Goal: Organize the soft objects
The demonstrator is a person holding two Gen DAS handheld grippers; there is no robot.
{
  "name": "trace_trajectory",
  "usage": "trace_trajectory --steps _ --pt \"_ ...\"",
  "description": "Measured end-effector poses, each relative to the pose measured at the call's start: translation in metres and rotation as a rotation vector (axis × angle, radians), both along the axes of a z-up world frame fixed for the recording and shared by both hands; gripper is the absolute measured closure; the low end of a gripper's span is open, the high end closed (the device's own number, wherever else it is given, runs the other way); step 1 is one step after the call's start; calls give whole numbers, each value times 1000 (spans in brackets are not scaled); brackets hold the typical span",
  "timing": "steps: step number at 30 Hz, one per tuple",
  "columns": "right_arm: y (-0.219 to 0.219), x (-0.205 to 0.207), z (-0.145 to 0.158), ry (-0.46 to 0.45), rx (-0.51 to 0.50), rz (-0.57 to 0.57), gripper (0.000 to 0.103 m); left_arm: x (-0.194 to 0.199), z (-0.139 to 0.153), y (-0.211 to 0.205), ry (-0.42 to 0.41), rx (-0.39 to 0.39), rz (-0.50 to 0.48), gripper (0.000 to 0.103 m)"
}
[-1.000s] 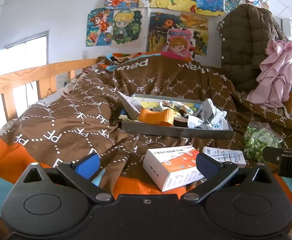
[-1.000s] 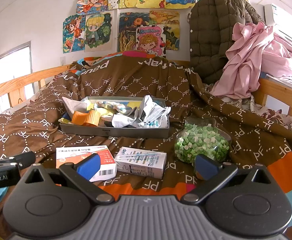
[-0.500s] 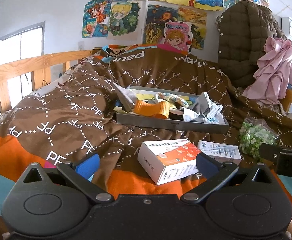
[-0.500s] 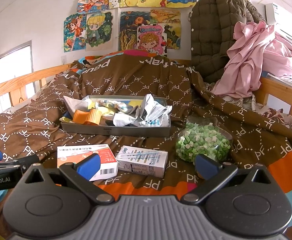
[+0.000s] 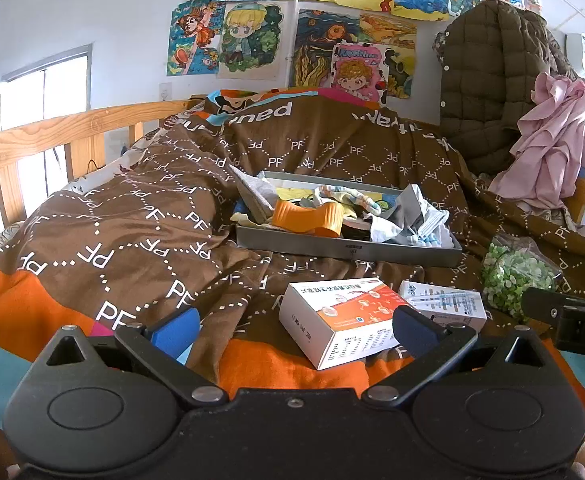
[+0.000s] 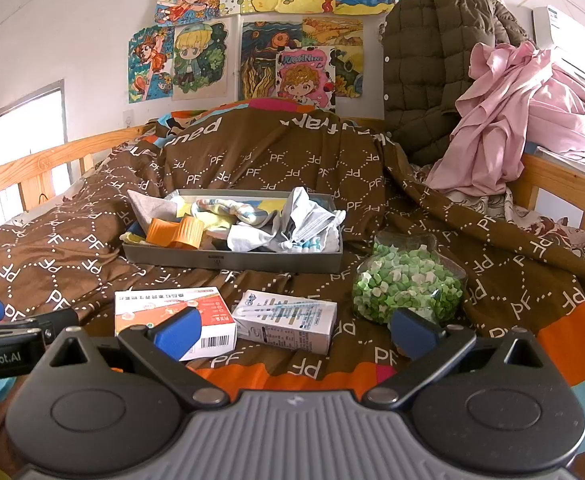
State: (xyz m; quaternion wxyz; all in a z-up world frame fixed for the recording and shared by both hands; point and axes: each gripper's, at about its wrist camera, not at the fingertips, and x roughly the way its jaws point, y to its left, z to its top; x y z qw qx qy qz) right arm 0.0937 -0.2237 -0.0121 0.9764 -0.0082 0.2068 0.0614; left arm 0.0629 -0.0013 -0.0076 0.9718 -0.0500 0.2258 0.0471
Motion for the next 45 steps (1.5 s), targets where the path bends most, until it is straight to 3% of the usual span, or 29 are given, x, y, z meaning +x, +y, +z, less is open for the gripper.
trace_trajectory --steps 45 --pt "2 -1 0 4 -2 1 0 0 0 -1 1 2 -1 1"
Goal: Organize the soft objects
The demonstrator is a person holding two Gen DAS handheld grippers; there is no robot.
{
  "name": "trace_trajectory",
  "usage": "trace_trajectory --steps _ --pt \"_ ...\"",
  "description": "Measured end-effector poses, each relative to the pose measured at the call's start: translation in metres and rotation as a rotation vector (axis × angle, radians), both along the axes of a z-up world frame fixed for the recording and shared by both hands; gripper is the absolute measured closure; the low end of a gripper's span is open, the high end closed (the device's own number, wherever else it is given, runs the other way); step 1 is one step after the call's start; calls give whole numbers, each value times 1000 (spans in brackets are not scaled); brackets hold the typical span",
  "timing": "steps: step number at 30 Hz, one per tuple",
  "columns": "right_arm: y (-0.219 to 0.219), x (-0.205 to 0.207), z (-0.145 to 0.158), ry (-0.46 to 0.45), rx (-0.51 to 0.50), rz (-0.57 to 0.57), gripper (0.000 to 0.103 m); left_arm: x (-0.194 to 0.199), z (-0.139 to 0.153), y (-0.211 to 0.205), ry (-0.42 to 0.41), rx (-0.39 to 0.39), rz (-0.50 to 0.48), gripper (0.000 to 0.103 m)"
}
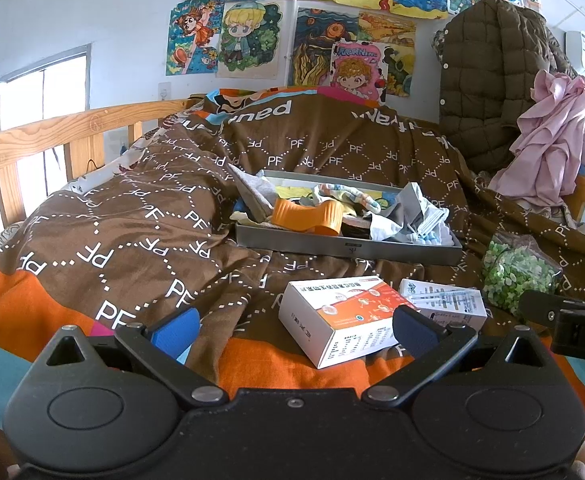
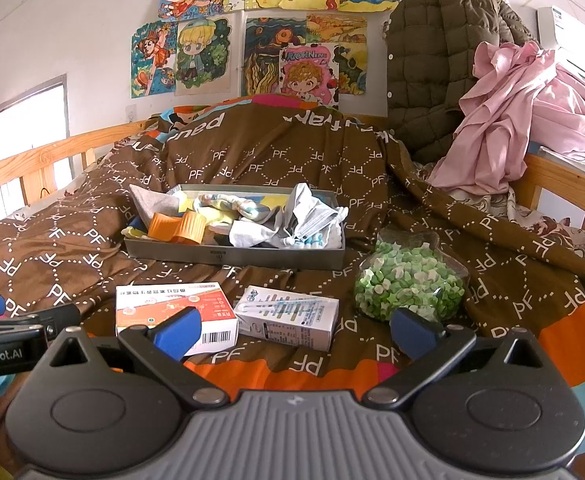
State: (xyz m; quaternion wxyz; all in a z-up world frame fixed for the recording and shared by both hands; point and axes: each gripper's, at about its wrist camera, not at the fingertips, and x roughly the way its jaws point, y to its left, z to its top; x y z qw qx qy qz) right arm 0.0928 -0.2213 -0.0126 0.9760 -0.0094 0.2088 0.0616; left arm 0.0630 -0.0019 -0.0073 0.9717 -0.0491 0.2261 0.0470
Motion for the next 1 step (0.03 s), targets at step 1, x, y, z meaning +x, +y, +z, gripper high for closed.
trace_trajectory --steps 1 --pt "0 0 0 0 0 0 0 0 0 0 0 0 0 1"
